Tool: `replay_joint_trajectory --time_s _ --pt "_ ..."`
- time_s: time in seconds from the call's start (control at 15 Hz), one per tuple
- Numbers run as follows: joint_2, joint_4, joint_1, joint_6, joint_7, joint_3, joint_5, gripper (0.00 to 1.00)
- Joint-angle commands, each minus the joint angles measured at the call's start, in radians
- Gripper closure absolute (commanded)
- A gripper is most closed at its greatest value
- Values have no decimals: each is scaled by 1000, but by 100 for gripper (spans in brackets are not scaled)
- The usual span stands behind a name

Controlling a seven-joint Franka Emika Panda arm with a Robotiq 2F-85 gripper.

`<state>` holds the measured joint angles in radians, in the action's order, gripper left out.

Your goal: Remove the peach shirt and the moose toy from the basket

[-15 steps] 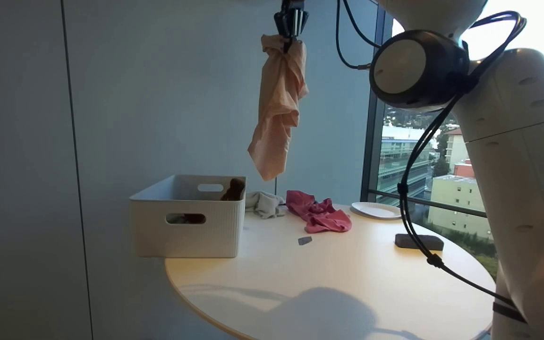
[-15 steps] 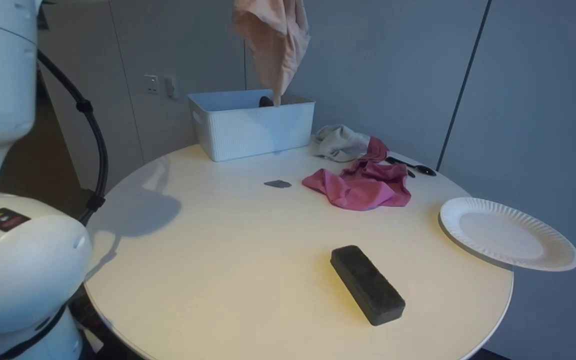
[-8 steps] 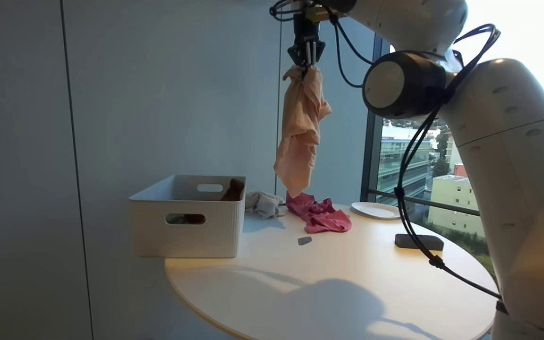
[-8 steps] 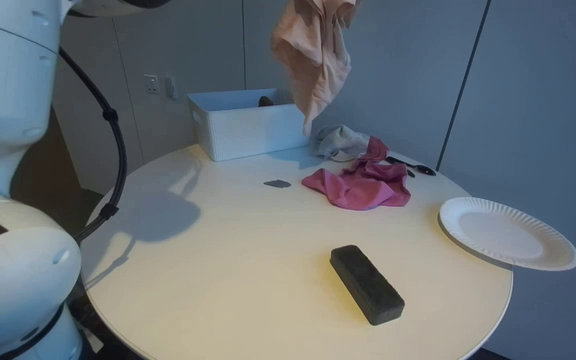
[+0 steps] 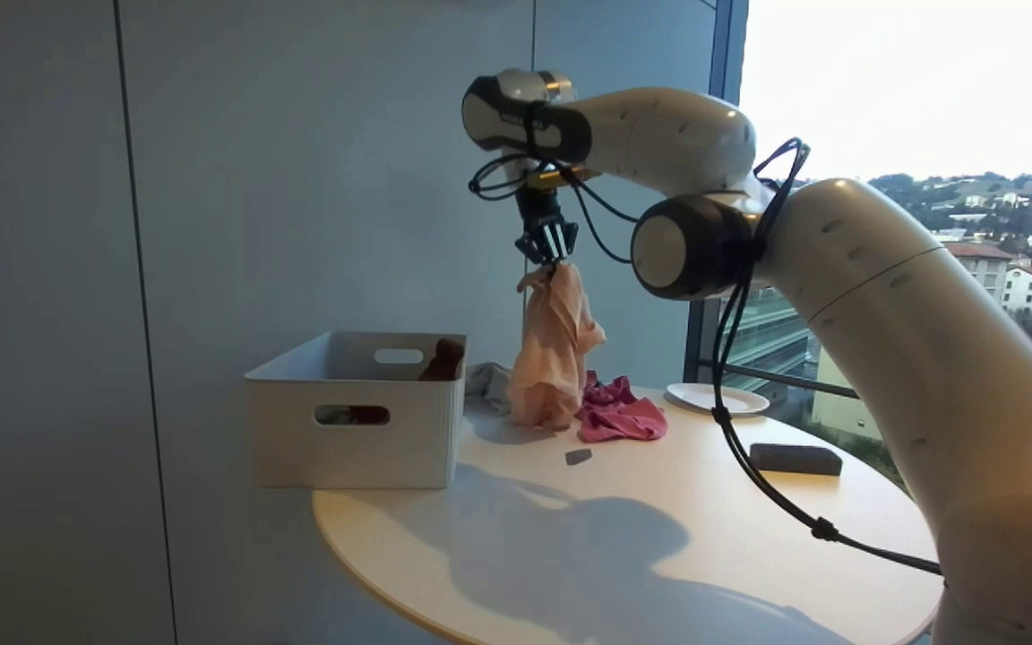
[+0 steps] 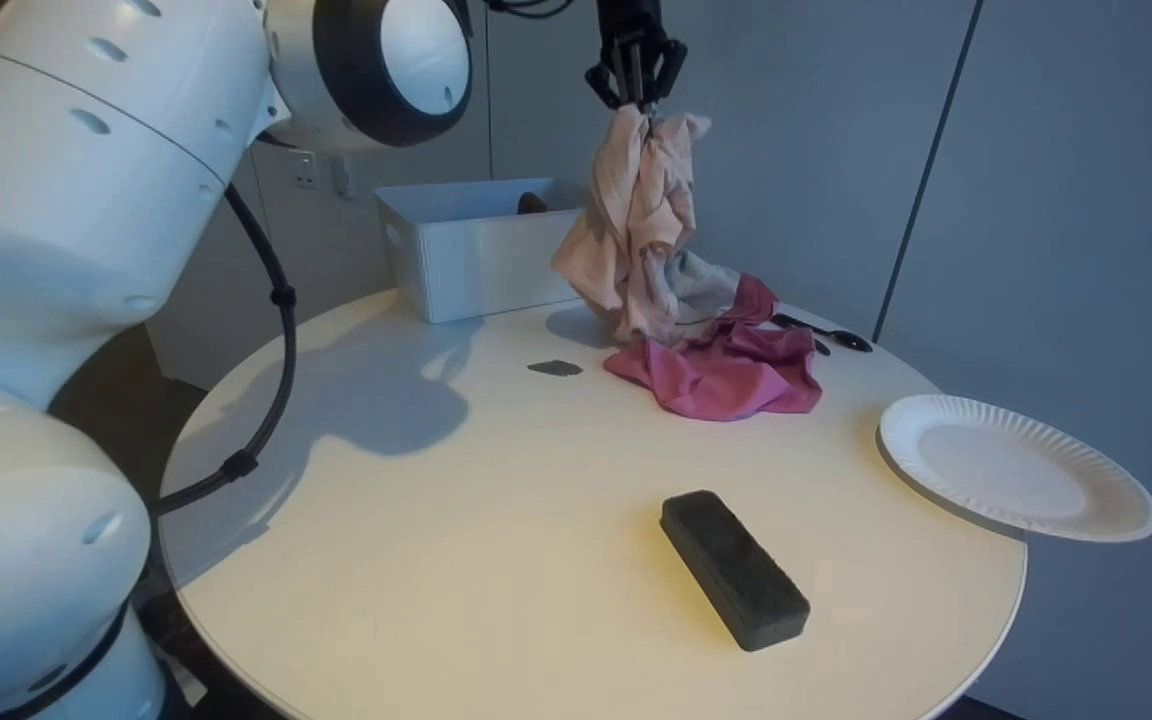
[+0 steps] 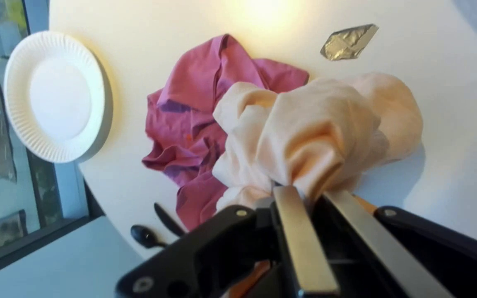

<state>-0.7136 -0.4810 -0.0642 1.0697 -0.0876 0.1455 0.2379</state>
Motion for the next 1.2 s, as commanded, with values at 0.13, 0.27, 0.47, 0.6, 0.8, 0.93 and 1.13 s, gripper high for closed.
replay_joint_trajectory --time_s 0.13,0.27,0.47,0.6,0.8,0.93,1.13 --pt "-260 65 -69 -105 72 -43 -108 96" --pt "-365 83 -87 -68 63 -52 -126 64" --pt "-458 138 -59 28 53 -27 -81 50" --pt "-368 42 -9 80 48 5 -24 34" --pt "-293 62 61 74 43 48 59 10" --pt "-243 76 106 82 38 78 114 0" --pt "-166 94 185 98 23 120 202 0"
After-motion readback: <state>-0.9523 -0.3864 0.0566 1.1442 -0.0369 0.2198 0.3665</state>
